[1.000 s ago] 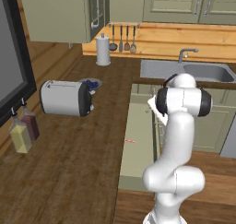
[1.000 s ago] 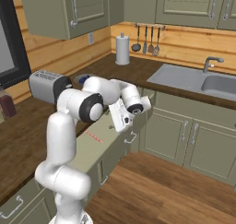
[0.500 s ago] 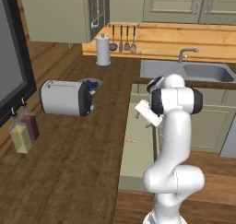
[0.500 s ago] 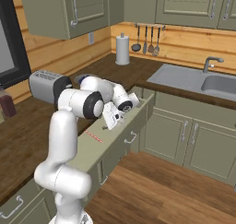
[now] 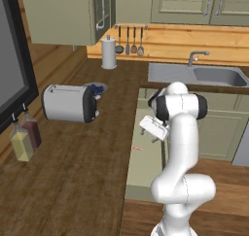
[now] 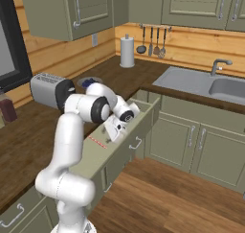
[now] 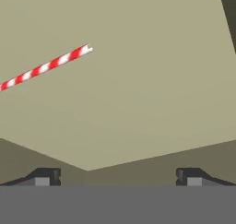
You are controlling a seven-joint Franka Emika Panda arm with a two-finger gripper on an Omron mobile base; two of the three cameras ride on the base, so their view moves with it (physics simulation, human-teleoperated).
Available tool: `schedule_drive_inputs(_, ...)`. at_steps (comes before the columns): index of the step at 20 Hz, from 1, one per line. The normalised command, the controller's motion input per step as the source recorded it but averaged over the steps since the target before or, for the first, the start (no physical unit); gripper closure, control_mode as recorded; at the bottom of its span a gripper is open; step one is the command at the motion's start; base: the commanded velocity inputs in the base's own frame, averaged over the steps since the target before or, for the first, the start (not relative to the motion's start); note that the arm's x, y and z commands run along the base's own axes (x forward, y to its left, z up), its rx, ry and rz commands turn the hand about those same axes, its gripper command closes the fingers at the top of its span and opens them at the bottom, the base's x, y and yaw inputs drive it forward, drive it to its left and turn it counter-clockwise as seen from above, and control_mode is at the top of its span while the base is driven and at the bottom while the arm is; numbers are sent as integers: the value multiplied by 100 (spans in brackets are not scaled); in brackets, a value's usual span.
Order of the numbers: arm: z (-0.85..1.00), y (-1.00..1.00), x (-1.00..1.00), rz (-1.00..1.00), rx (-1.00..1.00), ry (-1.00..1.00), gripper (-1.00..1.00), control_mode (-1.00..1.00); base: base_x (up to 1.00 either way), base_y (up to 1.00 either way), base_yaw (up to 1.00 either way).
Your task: Take a straw from the drawer in front and place it inside the glass cup on the dining counter.
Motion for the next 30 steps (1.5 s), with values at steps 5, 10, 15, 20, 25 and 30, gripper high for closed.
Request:
schedule_drive_inputs(5, -49, -23, -17, 4, -9, 0, -100, -100, 0, 0, 0)
schedule_drive_inputs(10, -28, -52, -22, 11, -5, -2, -100, -100, 0, 0, 0)
schedule_drive_inputs(15, -19, -78, -13, 23, -4, -5, -100, -100, 0, 0, 0)
schedule_drive_inputs(20, -16, -90, -19, 28, -1, -10, -100, -100, 0, 0, 0)
schedule_drive_inputs(25, -18, -93, -23, 28, 0, -10, -100, -100, 0, 0, 0)
schedule_drive_inputs(30, -20, -92, -33, 29, 0, -14, -100, -100, 0, 0, 0)
